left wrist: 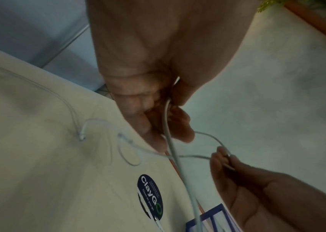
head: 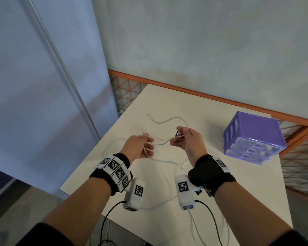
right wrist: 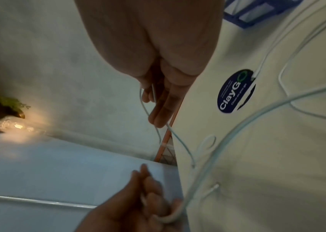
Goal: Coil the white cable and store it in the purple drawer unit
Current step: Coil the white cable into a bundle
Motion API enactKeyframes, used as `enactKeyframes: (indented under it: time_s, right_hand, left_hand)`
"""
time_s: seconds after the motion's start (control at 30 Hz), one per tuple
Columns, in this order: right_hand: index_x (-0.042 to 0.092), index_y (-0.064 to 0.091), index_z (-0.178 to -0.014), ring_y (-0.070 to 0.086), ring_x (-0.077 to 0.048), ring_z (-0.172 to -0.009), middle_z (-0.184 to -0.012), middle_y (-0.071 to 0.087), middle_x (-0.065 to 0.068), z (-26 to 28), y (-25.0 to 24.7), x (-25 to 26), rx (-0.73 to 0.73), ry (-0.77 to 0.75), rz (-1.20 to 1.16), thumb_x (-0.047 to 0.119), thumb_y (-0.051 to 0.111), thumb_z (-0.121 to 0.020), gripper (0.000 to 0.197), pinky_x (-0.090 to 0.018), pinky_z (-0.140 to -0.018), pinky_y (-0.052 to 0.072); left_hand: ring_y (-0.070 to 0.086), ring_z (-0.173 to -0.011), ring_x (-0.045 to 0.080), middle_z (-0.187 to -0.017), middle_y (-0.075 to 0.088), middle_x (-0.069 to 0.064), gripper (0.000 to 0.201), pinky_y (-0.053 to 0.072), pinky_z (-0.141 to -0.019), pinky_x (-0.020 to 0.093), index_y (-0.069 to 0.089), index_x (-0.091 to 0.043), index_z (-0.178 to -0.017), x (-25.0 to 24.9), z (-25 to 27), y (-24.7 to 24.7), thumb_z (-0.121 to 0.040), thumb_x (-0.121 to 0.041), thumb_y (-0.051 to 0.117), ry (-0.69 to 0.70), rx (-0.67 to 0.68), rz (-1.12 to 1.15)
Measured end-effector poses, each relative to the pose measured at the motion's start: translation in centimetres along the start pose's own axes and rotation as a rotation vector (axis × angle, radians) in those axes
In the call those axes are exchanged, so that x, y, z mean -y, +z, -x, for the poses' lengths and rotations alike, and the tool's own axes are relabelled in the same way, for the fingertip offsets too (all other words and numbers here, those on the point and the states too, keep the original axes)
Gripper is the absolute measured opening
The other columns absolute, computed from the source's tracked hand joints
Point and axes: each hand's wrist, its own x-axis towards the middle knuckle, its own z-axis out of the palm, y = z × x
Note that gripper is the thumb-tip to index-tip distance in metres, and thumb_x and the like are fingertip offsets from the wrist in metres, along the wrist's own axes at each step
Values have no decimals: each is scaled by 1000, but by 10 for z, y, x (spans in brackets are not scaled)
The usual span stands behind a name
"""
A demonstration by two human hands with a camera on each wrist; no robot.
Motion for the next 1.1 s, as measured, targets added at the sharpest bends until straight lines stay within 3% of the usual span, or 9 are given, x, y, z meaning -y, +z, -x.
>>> enactKeyframes:
  time_s: [0.07,0.23,0.4,0.53,0.6,0.7,0.83,0.9,1.1]
  right_hand:
    - [0,58,-102,64,-25,-61,-78,49,-9,4,8,3,25,11,-92,16,34,-103,28,-40,-71,60]
    - [-2,57,-106,68,-21,-60,-80,49,-10,16,19,5,123,59,-222,15,44,-100,22,-28,-62,61]
    - [0,60,-93,68,-21,-56,-74,54,-10,24,18,-6,118,128,-305,11,51,-97,14,-27,-59,60]
    - [3,60,-93,59,-14,-52,-78,58,-9,23,9,-20,101,215,-97,14,55,-95,12,-22,-51,54]
    - [4,57,-116,54,-10,-49,-80,64,-6,24,6,-24,68,247,78,20,61,-92,30,-19,-46,47]
    - [11,23,-148,52,-14,-56,-83,68,-4,24,4,-28,-52,195,216,27,69,-85,80,-23,-55,44]
    - [33,61,-121,43,-19,-112,-117,46,-1,32,17,-23,-112,-140,671,52,60,-84,42,-27,-95,29]
    - [39,70,-100,36,-13,-111,-111,47,7,36,27,-21,-6,-269,841,59,55,-84,30,-29,-95,21]
    - [19,66,-88,59,-12,-79,-78,64,9,36,38,-12,170,-316,593,22,54,-95,14,-28,-78,47]
  left_hand:
    - [60,-50,20,-78,63,15,35,55,-50,24,63,-3,-91,0,4,1,-100,-28,41,-56,48,-25]
    - [69,-80,27,-96,71,12,32,55,-80,37,56,-5,-112,-2,1,2,-100,-30,40,-55,54,50]
    - [68,-89,28,-107,67,12,16,57,-74,37,51,-11,-97,-2,-10,3,-100,-25,43,-30,-14,230]
    - [68,-84,25,-89,61,7,20,56,-73,36,51,-9,-87,-5,-11,2,-100,-22,42,-16,-29,391]
    - [67,-82,21,-82,58,4,22,55,-71,34,53,-8,-84,-8,-11,1,-100,-21,43,-28,-36,404]
    - [64,-81,17,-81,52,1,24,54,-72,32,62,-8,-104,-10,-8,1,-99,-23,44,-32,-13,353]
    - [60,-83,15,-79,50,-1,24,52,-84,33,65,-17,-105,-9,-2,1,-99,-27,44,30,68,258]
    - [58,-86,15,-80,51,0,26,53,-82,32,66,-18,-108,-8,1,0,-99,-29,44,57,102,207]
    - [58,-88,13,-94,61,-2,35,50,-79,27,63,-14,-121,-10,0,-9,-99,-32,43,75,111,266]
